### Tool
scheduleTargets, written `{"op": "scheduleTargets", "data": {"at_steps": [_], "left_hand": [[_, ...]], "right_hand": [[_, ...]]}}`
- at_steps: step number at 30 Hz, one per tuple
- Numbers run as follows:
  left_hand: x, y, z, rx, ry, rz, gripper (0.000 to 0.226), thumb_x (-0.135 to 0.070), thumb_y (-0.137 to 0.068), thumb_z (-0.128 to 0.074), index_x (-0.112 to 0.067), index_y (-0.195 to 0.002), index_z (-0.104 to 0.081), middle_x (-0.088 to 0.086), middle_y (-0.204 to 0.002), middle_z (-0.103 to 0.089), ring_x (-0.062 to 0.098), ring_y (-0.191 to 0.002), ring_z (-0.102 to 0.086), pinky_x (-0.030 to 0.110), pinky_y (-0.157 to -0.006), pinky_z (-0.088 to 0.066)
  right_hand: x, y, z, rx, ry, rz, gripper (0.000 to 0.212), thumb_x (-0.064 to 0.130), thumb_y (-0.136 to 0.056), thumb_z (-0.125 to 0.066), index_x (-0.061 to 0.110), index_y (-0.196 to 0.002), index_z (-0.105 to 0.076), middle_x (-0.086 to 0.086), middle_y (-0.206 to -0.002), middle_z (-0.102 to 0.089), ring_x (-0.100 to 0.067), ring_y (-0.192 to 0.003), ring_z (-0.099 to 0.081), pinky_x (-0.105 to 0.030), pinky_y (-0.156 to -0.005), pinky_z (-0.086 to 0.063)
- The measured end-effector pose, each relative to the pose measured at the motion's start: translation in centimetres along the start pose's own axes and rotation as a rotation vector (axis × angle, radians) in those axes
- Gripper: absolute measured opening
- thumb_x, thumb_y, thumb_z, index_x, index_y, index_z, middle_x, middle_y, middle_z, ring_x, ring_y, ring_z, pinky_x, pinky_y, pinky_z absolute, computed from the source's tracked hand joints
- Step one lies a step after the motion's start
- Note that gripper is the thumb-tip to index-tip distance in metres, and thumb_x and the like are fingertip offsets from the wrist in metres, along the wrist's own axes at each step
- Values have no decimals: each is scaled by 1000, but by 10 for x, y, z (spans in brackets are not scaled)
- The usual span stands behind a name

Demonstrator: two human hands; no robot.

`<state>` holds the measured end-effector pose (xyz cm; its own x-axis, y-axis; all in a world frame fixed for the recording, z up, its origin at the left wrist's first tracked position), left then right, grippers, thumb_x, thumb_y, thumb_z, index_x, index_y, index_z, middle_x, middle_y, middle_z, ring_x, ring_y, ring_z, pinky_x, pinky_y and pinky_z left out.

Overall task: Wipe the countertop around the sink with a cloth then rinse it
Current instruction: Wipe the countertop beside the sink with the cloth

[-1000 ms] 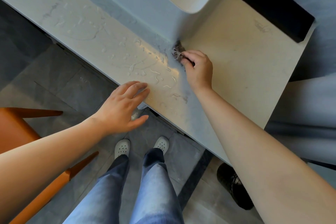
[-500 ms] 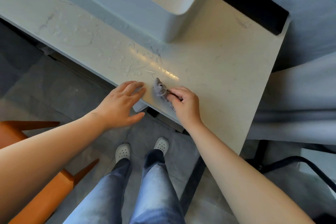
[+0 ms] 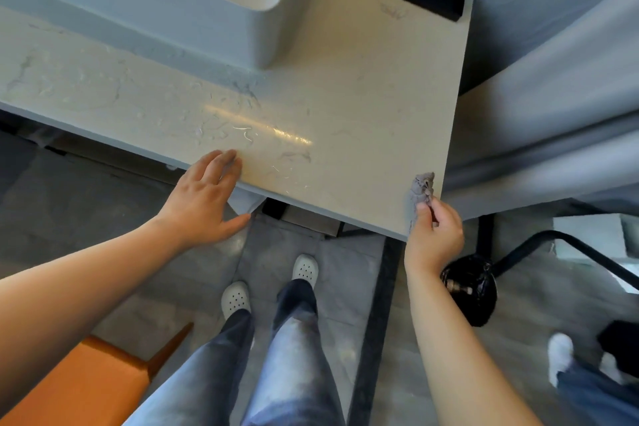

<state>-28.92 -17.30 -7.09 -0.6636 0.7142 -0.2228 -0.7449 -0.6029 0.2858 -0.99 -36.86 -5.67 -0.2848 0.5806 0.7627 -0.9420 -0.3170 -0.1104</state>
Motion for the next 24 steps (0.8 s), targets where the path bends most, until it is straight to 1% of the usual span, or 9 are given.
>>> {"op": "scheduleTargets", "data": {"at_steps": [2,3,5,6,7,13,17,20,24], "left_hand": [[1,0,0,-1,-7,-9,96,-69,-75,-33,-2,-143,-35,18,-151,-30,37,-139,-23,53,-109,-31],[1,0,-1,-2,-10,-9,96,-70,-75,-33,-2,-143,-34,17,-151,-29,36,-140,-22,53,-109,-31],[1,0,-1,-6,-9,-2,96,-69,-75,-33,-3,-144,-33,17,-151,-28,36,-140,-21,53,-109,-30],[1,0,-1,-9,-7,-2,96,-69,-75,-33,-3,-144,-33,17,-151,-28,36,-140,-20,53,-110,-30],[0,0,-2,-9,-5,-2,96,-69,-75,-33,-3,-144,-33,17,-151,-28,36,-140,-20,52,-110,-29],[3,1,-3,-14,3,-1,95,-70,-76,-33,-6,-146,-30,14,-153,-25,34,-141,-19,51,-110,-29],[4,1,0,-29,57,-13,92,-68,-76,-33,-7,-145,-33,13,-152,-28,32,-140,-21,50,-109,-32],[6,0,9,-64,122,-15,87,-65,-75,-34,-9,-141,-41,10,-147,-35,30,-136,-27,47,-105,-35],[16,0,18,-75,216,-36,83,-63,-74,-37,-11,-137,-46,6,-143,-40,27,-133,-33,40,-105,-35]], "right_hand": [[-11,5,-1,-18,23,-34,22,7,-88,-63,3,-109,-69,-6,-108,-65,-11,-94,-56,6,-72,-33],[-15,7,-3,-16,31,-43,23,8,-88,-63,3,-109,-69,-8,-111,-65,-13,-97,-58,2,-76,-34],[-18,10,-10,-18,33,-50,23,10,-88,-63,5,-110,-69,-8,-114,-64,-17,-103,-60,-12,-83,-42],[-18,12,-13,-25,28,-48,23,10,-88,-63,5,-109,-69,-8,-114,-64,-18,-103,-60,-19,-85,-44],[-17,14,-17,-33,27,-35,23,10,-88,-63,5,-109,-70,-8,-114,-64,-19,-103,-60,-23,-85,-46],[0,29,-38,-16,47,36,22,12,-89,-62,5,-110,-69,-7,-115,-63,-21,-106,-58,-18,-81,-40],[17,43,-58,15,51,98,21,12,-88,-63,6,-107,-70,-8,-112,-65,-21,-103,-58,-3,-76,-31],[30,55,-74,53,42,168,21,11,-87,-64,8,-106,-71,-7,-109,-65,-22,-99,-59,-11,-74,-36],[50,76,-97,121,25,189,21,12,-87,-64,10,-106,-71,-3,-108,-65,-17,-97,-57,-4,-69,-30]]}}
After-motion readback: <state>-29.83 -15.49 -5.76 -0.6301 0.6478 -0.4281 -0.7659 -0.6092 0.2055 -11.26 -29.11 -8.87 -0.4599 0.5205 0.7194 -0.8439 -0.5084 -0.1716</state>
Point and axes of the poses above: each hand's wrist, its own y-axis away from the middle knuckle, its own z-axis out of the back of the hand, x = y × z, the point moved 1 cm from there along -y, towards the middle knuckle
